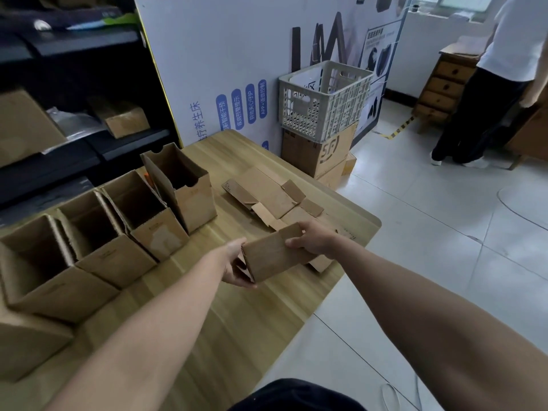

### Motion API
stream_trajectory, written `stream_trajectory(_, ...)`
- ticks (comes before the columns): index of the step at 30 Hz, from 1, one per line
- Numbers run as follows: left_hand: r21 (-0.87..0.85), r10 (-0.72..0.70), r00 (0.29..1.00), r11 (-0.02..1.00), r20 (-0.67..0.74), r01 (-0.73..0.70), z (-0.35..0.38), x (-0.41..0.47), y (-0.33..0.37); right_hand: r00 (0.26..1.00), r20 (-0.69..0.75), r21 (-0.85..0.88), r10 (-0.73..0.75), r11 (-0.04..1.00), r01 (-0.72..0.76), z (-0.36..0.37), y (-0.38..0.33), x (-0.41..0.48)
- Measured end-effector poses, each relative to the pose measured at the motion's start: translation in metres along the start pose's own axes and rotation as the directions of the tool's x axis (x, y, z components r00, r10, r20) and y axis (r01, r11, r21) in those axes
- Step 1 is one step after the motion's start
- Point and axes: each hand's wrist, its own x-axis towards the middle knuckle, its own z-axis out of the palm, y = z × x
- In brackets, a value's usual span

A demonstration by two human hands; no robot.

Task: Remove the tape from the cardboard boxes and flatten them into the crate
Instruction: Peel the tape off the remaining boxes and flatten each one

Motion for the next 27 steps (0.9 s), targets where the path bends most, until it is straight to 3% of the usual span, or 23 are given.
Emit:
stream_trajectory(1, 0.092, 0.133, 0.984, 0.988, -0.114, -0.123, 0.001, -0.002, 0.0, 1.0, -0.007, 0.018, 0.028, 0.999, -0.028, 0.004, 0.002, 0.001)
stream_trajectory(2, 0.209, 0.333, 0.913, 0.935, -0.236, -0.287, 0.001, -0.003, -0.001, 0.998, -0.007, 0.059, 0.055, 0.997, -0.055, 0.007, 0.003, 0.001)
stream_trajectory(3, 0.332, 0.555, 0.772, 0.824, -0.309, -0.46, 0.001, -0.003, -0.001, 0.997, -0.006, 0.106, 0.077, 0.991, -0.076, 0.01, 0.004, 0.002)
stream_trajectory(4, 0.456, 0.717, 0.629, 0.687, -0.3, -0.565, 0.001, -0.005, -0.001, 0.996, -0.012, 0.132, 0.089, 0.987, -0.087, 0.012, 0.004, 0.004)
stream_trajectory(5, 0.558, 0.808, 0.541, 0.566, -0.233, -0.606, 0.002, -0.007, -0.001, 0.996, -0.036, 0.11, 0.086, 0.991, -0.082, 0.015, 0.004, 0.005)
stream_trajectory(6, 0.653, 0.85, 0.505, 0.469, -0.15, -0.595, 0.002, -0.006, -0.001, 0.995, -0.074, 0.033, 0.07, 0.997, -0.068, 0.016, 0.004, 0.006)
stream_trajectory(9, 0.889, 0.853, 0.522, 0.239, 0.0, -0.39, 0.004, -0.002, -0.008, 0.987, -0.16, -0.276, -0.011, 0.96, -0.034, 0.018, 0.005, 0.013)
stream_trajectory(14, 0.927, 0.868, 0.494, 0.139, 0.055, -0.348, 0.013, 0.001, -0.005, 0.989, -0.073, -0.569, -0.127, 0.82, 0.063, 0.015, 0.008, 0.019)
stream_trajectory(27, 0.954, 0.862, 0.503, 0.1, 0.059, -0.283, 0.033, 0.004, 0.007, 0.985, -0.107, -0.615, -0.137, 0.787, 0.042, 0.018, 0.015, 0.035)
